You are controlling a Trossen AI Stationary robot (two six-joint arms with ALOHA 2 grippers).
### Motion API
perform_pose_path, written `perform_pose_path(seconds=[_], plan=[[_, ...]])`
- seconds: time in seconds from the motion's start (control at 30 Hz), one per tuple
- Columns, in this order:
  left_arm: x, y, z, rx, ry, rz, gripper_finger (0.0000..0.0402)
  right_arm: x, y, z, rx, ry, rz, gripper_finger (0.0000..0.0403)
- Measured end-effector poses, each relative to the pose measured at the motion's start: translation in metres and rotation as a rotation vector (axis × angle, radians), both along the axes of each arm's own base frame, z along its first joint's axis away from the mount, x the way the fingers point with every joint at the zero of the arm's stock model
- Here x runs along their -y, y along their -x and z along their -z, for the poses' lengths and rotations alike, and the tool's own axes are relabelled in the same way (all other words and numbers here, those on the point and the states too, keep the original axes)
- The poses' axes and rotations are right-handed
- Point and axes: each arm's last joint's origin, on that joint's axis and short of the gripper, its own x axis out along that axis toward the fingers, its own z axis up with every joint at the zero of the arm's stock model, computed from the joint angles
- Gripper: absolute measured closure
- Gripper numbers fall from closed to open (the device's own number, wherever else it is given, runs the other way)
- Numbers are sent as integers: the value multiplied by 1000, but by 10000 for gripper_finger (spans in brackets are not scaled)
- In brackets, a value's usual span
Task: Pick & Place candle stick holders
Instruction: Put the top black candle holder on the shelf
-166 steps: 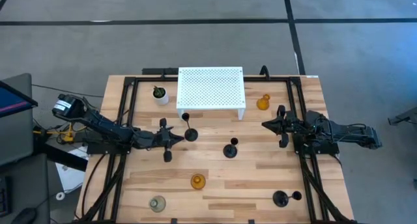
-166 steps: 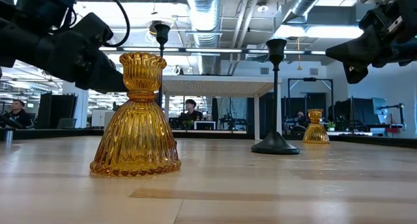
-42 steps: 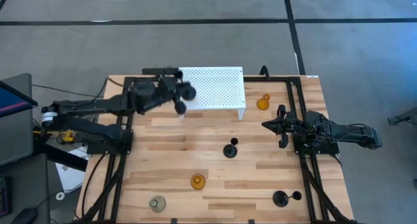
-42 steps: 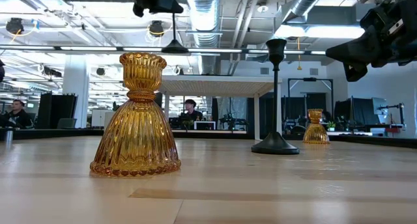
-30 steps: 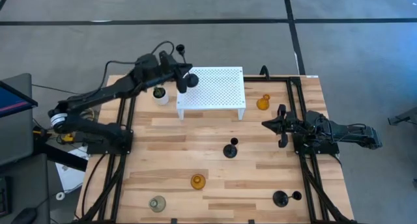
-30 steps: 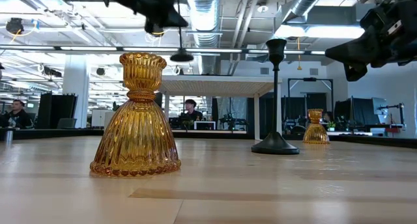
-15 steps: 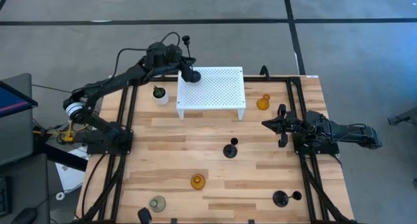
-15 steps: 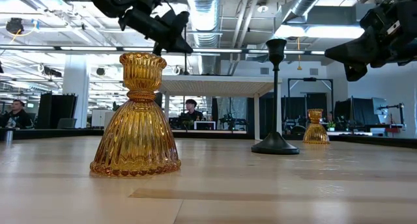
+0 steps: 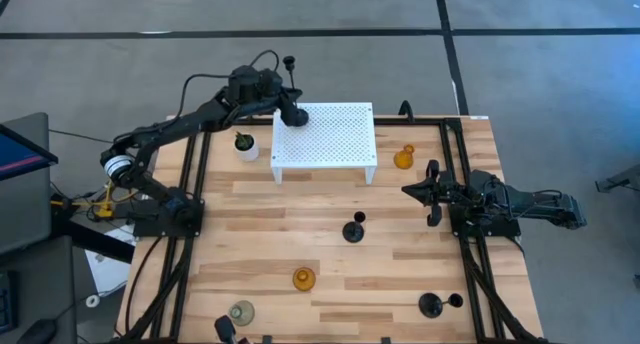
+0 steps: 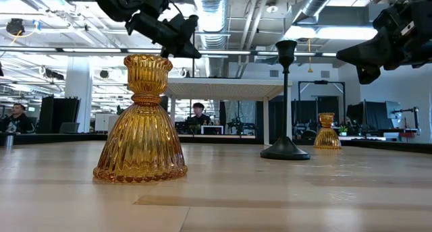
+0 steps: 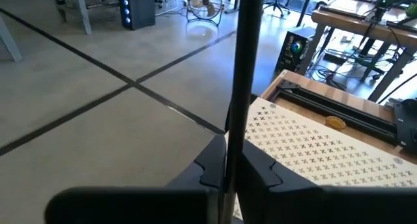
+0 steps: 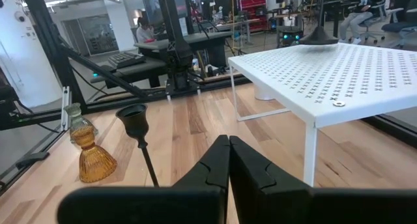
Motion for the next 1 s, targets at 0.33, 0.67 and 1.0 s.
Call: perform_pose_path(seconds=[0.33,0.67,1.0], plan=[[0,1,9,8,-15,-6,378,0,0,0,0,0,0,403],[0,0,13,-7,1,-10,355,0,0,0,0,0,1,403],[0,0,12,0,-9,-9,327,0,0,0,1,0,3,403]])
